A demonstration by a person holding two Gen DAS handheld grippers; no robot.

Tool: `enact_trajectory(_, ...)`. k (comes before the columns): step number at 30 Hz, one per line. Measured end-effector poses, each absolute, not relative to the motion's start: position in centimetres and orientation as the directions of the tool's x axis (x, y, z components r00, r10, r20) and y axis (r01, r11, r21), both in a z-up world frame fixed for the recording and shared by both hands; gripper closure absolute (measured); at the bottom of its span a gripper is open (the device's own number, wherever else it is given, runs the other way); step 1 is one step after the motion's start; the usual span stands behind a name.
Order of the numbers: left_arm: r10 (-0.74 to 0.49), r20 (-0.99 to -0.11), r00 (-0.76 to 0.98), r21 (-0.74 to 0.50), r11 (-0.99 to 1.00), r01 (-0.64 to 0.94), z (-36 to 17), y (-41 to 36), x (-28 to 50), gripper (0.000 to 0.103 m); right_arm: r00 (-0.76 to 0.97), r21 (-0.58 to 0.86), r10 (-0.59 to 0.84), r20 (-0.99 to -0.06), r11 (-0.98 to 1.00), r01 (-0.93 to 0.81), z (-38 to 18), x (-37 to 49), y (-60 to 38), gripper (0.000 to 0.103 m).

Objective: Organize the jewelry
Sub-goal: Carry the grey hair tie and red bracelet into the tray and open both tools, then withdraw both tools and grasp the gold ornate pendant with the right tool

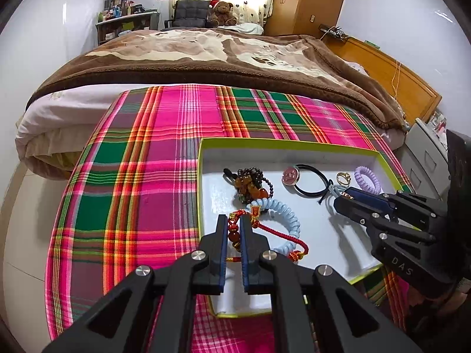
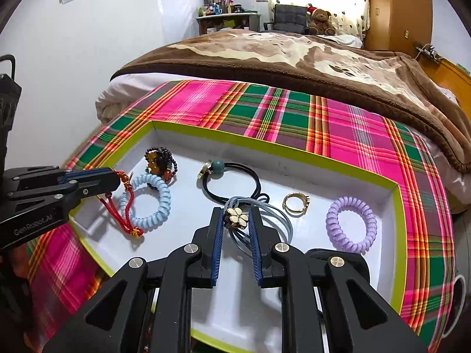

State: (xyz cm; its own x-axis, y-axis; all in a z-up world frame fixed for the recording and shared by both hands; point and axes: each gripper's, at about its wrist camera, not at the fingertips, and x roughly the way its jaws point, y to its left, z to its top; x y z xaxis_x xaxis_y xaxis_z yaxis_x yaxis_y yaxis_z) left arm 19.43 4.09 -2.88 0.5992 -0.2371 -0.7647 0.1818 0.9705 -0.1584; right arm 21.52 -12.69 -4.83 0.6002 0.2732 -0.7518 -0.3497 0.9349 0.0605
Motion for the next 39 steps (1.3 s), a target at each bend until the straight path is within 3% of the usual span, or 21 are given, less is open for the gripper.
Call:
enact_trajectory(20, -0.235, -0.766, 0.598, -0.166, 0.971, 0.169, -2.9, 4.3, 19.3, 0.093, 0.598, 0.050, 0.260, -0.758, 0.938, -0.344, -5.1, 21.9, -12.3, 0.085)
enact_trajectory(25, -0.245, -0.758, 0.605, -0.171, 0.969, 0.178, -2.5, 4.3, 19.0, 0.076, 0.609, 0.049, 0.256, -0.751, 0.941, -0.335, -5.0, 21.7, -12.5, 0.083)
enact_trajectory(29, -0.248, -0.757, 0.605, -0.175, 0.968, 0.178, -2.4, 4.2, 18.8, 0.072, 0.617, 0.071, 0.273, -0.738, 0.941, -0.332, -4.5, 21.4, -12.9, 0.080)
enact_trajectory(33, -0.246, -0.753, 0.610, -0.178, 0.969, 0.171, -2.2, 4.1, 18.3, 0.065, 0.627, 0.077, 0.279, -0.728, 0.941, -0.329, -4.1, 21.0, -13.1, 0.063)
enact_trajectory(39, -0.263, -0.744, 0.614, -0.202, 0.965, 0.168, -1.6, 4.0, 17.4, 0.060, 0.633, 0.086, 0.280, -0.722, 0.944, -0.319, -3.7, 20.4, -13.2, 0.063)
